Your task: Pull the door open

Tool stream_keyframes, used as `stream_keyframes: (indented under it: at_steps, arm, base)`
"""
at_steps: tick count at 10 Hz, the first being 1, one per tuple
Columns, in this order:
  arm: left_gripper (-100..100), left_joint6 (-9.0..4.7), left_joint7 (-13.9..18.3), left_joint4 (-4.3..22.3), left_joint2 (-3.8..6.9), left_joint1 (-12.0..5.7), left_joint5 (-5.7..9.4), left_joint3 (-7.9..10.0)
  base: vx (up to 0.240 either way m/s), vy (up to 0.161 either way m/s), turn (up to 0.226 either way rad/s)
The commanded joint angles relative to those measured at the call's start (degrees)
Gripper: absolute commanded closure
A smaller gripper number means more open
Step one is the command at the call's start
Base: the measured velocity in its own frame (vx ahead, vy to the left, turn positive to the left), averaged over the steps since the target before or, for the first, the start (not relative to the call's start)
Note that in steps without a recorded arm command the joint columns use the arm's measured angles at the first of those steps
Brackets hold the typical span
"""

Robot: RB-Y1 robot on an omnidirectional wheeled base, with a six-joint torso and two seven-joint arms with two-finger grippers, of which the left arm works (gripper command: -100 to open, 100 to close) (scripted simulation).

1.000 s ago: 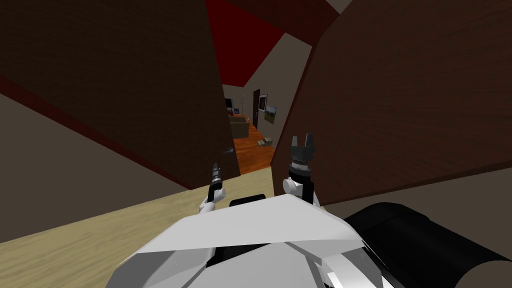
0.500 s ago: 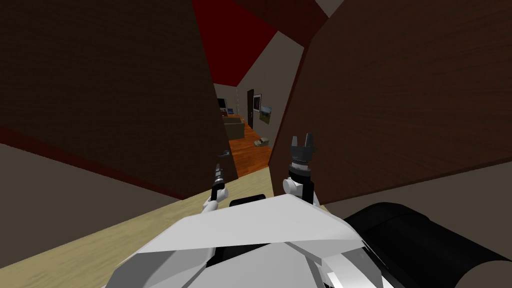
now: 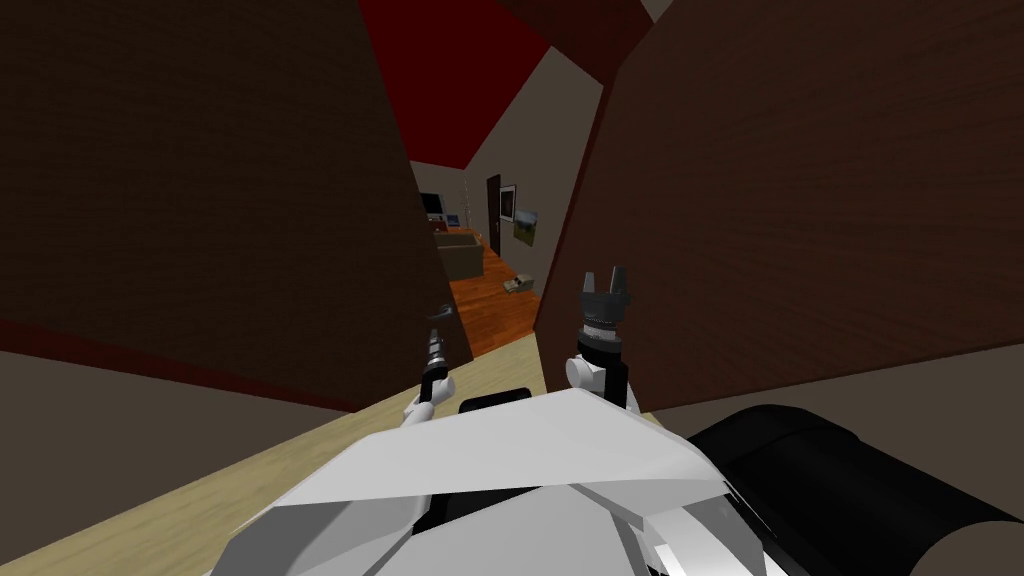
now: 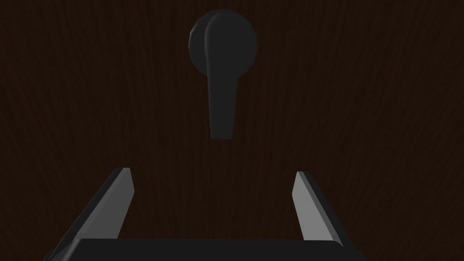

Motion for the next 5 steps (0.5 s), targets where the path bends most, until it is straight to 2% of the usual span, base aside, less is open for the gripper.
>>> stream_keyframes:
  at_steps: [1,2,3,5]
  arm:
    - [-100,-0.21,1.44,1.46,1.81,-0.54,0.14,0.12]
    - [-100,-0.21,1.44,1.46,1.81,-0.54,0.14,0.12]
    - [-100,0.03,2.62,1.59,3.24,-0.36,0.28,0.26]
    - [-100,0.33,4.10,1.75,4.77,-0.14,0.47,0.44]
  base:
    - [-0.006,-0.005,-0.036]
    - [-0.007,-0.004,-0.011]
    - [0.003,-0.013,-0.053]
    - [0.035,-0.026,-0.063]
